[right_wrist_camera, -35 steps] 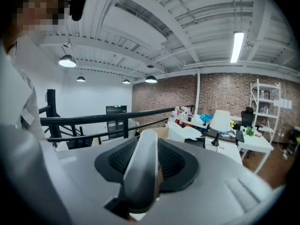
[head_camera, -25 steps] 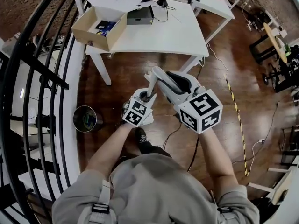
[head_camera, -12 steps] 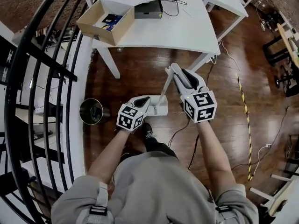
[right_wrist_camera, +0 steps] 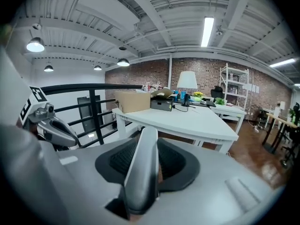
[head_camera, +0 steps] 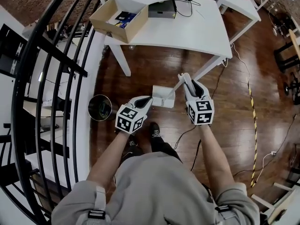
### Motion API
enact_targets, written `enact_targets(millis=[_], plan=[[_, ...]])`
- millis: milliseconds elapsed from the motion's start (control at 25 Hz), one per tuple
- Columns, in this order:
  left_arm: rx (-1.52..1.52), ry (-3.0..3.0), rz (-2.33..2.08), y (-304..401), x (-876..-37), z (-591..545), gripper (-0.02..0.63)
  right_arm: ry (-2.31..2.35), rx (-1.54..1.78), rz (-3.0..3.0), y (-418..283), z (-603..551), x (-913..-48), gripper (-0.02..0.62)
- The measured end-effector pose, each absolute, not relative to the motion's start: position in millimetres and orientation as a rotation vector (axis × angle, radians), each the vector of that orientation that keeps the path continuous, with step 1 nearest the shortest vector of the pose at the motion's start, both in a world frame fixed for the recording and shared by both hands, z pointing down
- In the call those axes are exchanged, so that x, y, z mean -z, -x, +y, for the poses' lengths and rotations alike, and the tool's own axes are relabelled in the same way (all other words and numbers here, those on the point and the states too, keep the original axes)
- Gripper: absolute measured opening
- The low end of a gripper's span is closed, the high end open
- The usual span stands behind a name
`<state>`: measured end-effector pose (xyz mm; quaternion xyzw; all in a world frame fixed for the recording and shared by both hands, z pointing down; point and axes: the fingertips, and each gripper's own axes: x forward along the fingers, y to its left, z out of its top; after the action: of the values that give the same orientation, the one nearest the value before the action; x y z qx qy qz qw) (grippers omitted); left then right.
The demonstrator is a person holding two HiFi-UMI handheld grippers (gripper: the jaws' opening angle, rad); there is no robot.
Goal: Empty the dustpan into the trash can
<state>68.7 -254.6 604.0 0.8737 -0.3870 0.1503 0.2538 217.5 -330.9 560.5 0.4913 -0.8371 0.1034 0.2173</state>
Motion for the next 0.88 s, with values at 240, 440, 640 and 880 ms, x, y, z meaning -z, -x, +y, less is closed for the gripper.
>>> enact_targets(millis=[240, 440, 640, 880], plan=[[-0.335, -2.381, -1.042, -50, -588, -250, 0.006, -1.309, -0.352, -2.241, -202, -296, -579, 0.130], [-0.277, -2.423, -0.989, -42, -568, -241, 0.006, -1.310, -0.460, -2.215, -199, -270, -592, 0.136], [-0.225, -2.450, -0.948, -38, -552, -236, 0.006, -1.363, -0.519, -2.186, -202, -260, -592, 0.170], [-0.172, -2.469, -0.966, -18, -533, -232, 0.006, -1.425, -0.483, -2.223, -195, -260, -566, 0.166]])
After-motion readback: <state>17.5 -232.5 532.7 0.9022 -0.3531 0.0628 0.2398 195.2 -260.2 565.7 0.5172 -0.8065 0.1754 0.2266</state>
